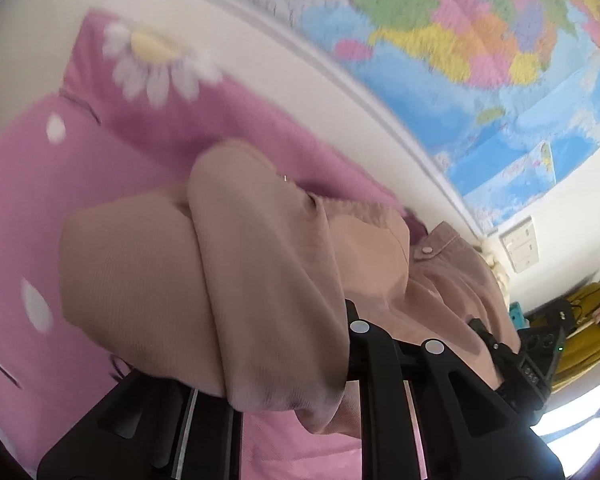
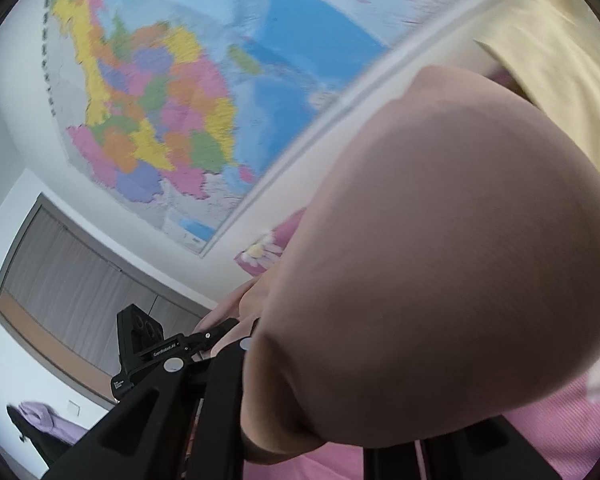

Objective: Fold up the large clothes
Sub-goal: 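Carry the jacket bundle with both tools toward the wooden headboard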

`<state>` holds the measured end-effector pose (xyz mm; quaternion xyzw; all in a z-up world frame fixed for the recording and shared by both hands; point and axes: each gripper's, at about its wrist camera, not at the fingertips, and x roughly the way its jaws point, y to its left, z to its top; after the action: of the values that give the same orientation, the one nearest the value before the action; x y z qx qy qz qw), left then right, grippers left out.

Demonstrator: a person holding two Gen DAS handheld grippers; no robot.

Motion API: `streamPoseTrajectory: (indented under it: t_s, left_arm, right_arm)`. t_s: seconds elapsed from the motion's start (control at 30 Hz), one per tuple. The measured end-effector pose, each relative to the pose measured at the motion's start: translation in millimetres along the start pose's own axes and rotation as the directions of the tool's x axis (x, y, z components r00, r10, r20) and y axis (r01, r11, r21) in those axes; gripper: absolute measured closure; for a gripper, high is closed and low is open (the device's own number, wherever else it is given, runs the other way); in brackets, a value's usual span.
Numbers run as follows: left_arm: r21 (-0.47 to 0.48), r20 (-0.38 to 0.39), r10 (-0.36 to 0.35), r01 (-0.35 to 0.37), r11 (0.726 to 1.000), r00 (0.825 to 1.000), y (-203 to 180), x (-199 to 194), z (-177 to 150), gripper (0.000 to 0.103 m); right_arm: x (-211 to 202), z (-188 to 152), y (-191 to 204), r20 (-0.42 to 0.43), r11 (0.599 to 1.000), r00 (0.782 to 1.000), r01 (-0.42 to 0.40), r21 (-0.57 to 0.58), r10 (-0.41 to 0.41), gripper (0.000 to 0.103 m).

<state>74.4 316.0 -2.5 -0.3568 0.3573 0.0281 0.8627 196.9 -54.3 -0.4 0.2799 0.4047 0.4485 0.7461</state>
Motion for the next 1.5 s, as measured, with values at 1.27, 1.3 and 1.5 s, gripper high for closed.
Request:
streamPoseTrajectory:
  t_s: [1.27,1.3,1.5]
  left_arm:
    - [-0.176,0.205,0.322,-0.289,0.941,0.924,255,-93,84,0.076]
    - [-0.179,0.201,0.324,-0.291,0.940,0.924,256,-93,85,0.075]
    - [-0.139,0.184,0.328,-0.306,0.942,0.927,247,-87,81,0.065]
  right_arm:
    - [263,-91,68,-0.493,0.985,0.864,-0.155,-0.073,0.100,0.057]
    - [258,-90,67,-0.495,0.985,0.863,-0.159,-0.074,0.102,0.054]
    - [238,-80,49,-0.463,0.991,0.877,-0.131,0.025,0.127,0.049]
